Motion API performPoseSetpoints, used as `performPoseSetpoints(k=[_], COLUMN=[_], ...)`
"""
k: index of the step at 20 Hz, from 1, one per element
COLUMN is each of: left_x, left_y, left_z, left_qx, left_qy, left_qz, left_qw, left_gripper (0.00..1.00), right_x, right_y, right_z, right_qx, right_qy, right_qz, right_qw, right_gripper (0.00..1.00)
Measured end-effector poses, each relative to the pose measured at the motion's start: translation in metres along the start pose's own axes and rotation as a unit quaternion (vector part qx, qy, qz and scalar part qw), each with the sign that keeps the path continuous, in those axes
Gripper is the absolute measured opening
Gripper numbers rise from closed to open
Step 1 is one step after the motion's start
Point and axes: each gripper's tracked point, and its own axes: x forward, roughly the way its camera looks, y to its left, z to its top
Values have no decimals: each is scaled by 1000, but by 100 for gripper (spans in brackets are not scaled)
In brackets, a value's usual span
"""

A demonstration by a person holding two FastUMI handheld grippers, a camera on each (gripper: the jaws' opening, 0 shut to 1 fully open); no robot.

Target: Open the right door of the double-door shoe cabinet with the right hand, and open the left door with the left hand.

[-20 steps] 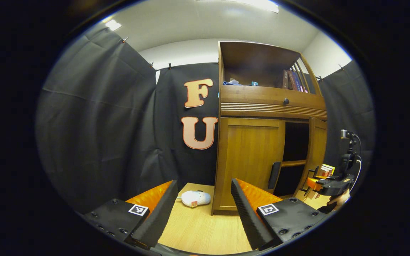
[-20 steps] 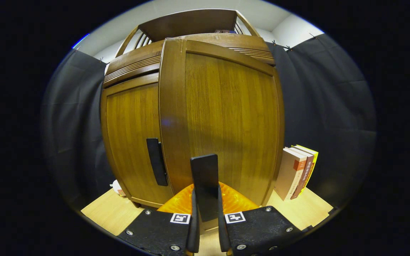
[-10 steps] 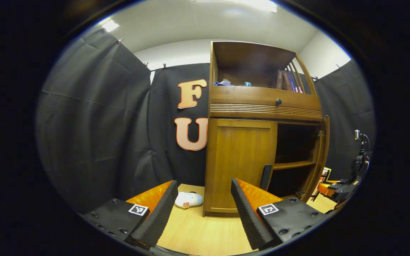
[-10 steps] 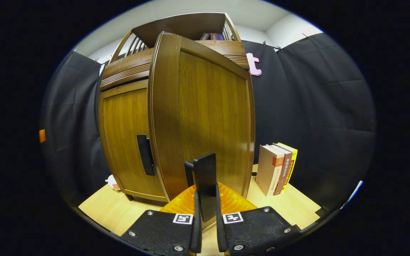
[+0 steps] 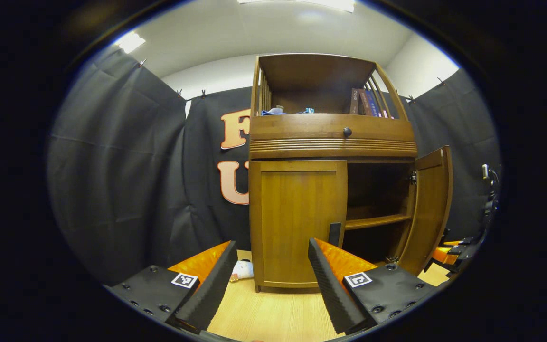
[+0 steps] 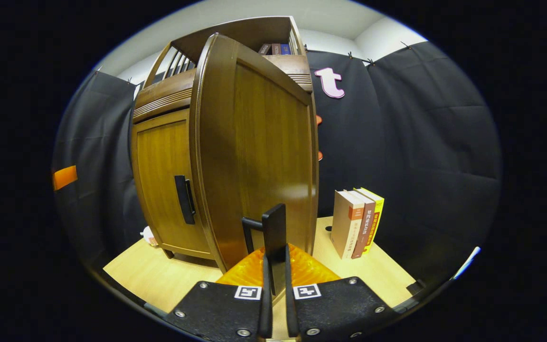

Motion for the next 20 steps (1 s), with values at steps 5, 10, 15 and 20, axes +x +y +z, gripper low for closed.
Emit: performPoseSetpoints(k=[5, 10, 15, 20], left_x=[14, 33, 67, 105], left_y=[-35, -57, -78, -100], left_z=[3, 1, -12, -32], left_qx=[-3, -7, -10, -40], left_qy=[4, 10, 23, 40], left_qz=[-5, -1, 1, -6], left_qw=[1000, 1000, 1000, 998], left_gripper=[93, 93, 93, 93], right_x=[-11, -16, -16, -22], right_y=[-49, -86, -113, -140], right_z=[0, 1, 1, -3], right_qx=[14, 27, 24, 34], right_qy=[0, 0, -7, -8], right_qz=[-15, -15, -4, 9], right_qw=[1000, 1000, 1000, 999], right_gripper=[3, 5, 0, 0])
